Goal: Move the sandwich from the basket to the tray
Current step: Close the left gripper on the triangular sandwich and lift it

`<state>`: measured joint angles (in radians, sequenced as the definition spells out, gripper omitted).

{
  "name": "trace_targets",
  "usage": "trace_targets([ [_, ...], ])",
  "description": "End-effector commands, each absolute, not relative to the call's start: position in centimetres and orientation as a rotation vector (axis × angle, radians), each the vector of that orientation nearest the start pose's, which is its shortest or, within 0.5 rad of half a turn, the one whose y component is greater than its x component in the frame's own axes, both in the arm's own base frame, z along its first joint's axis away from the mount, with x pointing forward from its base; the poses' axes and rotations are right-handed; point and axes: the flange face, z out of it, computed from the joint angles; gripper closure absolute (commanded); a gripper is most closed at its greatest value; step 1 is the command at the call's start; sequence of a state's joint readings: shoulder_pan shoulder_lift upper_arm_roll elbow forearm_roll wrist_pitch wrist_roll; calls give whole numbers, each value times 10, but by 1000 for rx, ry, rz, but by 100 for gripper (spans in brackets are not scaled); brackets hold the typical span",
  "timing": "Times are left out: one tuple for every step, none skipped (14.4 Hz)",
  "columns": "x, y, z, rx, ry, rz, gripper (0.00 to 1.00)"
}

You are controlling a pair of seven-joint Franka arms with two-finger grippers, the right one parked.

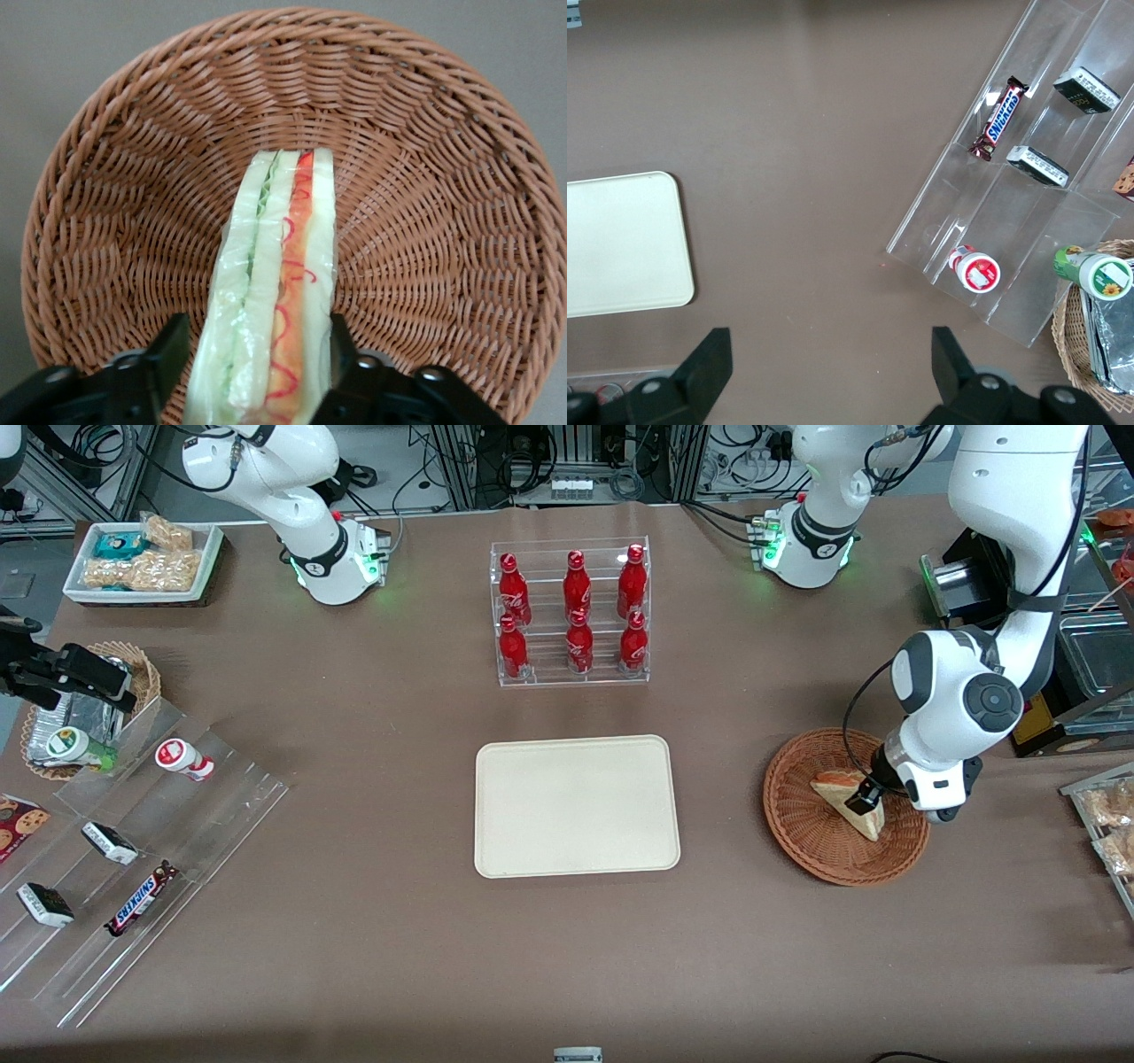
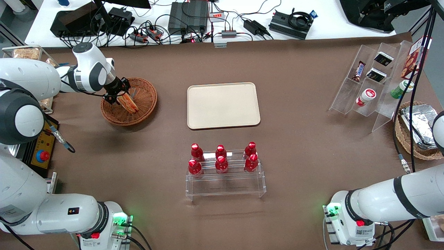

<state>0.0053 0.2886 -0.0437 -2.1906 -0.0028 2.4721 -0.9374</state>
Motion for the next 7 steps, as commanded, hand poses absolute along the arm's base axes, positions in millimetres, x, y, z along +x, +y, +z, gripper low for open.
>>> trace_targets([
  [569,-31,276,-2827,-1355,57,95],
  [578,-40,291,-2830,-1320,91,95],
  [588,-54,309,-2839,-1265,133,95],
  [600,-69,322,-2854,-1208,173,95],
  [609,-86,332,-2867,-1162,194,95],
  [616,-110,341,-2888,-1106,198,95],
  [620,-135,343,-2914,-1058,186,95],
])
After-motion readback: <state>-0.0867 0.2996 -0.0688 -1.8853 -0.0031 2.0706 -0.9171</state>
